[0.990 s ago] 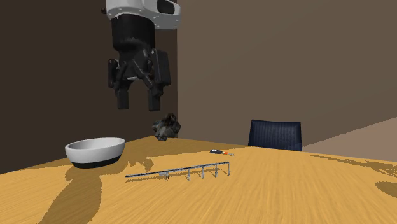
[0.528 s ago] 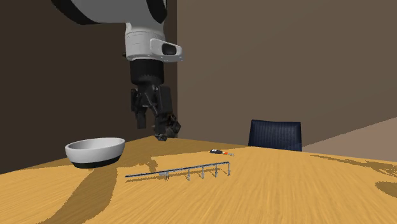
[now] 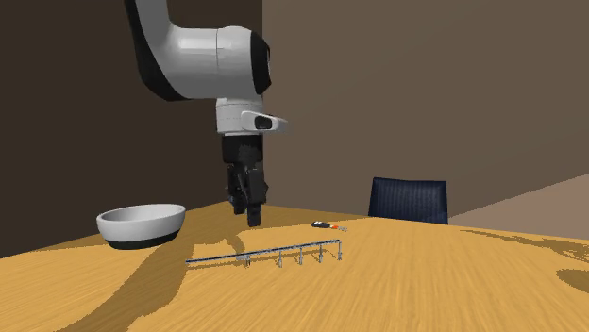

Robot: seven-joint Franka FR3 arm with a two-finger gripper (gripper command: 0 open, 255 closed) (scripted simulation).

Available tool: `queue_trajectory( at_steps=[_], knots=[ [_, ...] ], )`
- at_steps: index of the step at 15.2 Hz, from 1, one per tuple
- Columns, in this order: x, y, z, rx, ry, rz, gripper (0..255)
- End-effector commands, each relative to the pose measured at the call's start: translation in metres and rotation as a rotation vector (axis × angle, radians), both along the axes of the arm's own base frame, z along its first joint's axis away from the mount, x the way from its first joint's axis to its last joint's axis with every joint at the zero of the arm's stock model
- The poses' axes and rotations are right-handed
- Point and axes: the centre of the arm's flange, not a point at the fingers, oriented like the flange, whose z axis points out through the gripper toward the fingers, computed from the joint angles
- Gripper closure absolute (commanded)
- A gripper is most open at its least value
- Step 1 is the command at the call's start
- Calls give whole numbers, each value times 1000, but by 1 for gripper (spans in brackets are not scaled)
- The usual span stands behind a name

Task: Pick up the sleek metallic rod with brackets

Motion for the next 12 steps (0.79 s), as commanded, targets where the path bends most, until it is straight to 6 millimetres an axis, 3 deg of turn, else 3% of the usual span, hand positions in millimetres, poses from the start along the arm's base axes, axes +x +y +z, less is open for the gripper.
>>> queue_trajectory(
  at_steps=[1, 6, 12],
  knots=[
    [21, -6, -18, -1, -1, -71, 0],
    [67, -23, -56, -1, -3, -226, 0],
    [67, -23, -87, -1, -3, -226, 0]
  ],
)
